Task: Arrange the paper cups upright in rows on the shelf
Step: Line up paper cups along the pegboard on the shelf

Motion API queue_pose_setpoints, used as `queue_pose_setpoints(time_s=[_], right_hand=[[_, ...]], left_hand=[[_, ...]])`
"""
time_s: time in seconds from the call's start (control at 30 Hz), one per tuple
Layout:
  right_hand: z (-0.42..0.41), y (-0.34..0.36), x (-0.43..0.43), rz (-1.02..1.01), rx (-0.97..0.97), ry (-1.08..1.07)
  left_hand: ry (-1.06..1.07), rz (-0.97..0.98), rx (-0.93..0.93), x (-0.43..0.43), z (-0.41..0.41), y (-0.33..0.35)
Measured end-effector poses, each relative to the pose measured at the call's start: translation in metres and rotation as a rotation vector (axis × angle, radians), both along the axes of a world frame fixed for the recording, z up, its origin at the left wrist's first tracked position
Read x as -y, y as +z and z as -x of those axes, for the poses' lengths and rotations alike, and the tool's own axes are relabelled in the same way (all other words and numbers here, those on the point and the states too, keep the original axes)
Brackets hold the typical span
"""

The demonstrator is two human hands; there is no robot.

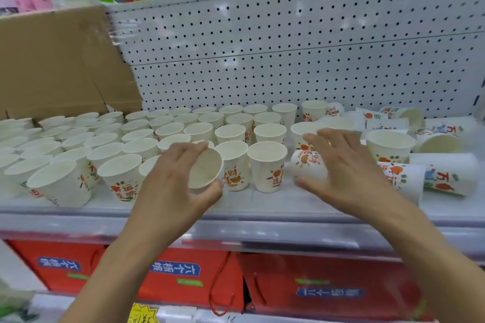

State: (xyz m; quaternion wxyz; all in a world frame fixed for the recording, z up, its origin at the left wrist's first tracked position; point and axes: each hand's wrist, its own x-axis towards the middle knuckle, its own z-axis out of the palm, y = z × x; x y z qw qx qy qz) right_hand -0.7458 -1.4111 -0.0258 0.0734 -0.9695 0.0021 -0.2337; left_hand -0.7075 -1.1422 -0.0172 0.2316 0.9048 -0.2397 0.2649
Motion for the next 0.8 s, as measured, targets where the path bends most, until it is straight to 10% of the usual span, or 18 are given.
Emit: queue_pose_setpoints(time_s=[0.23,0.8], right_hand=[[0.002,-0.001,0.006,0.226,-0.168,-0.075],[-0.001,0.040,0.003,-0.009,-0.186,0.148]], left_hand=[[0.007,-0.042,0.013,0.004,-0.015,-0.022],[-0.088,0.086,0.227,0.076,0.025,-0.041]])
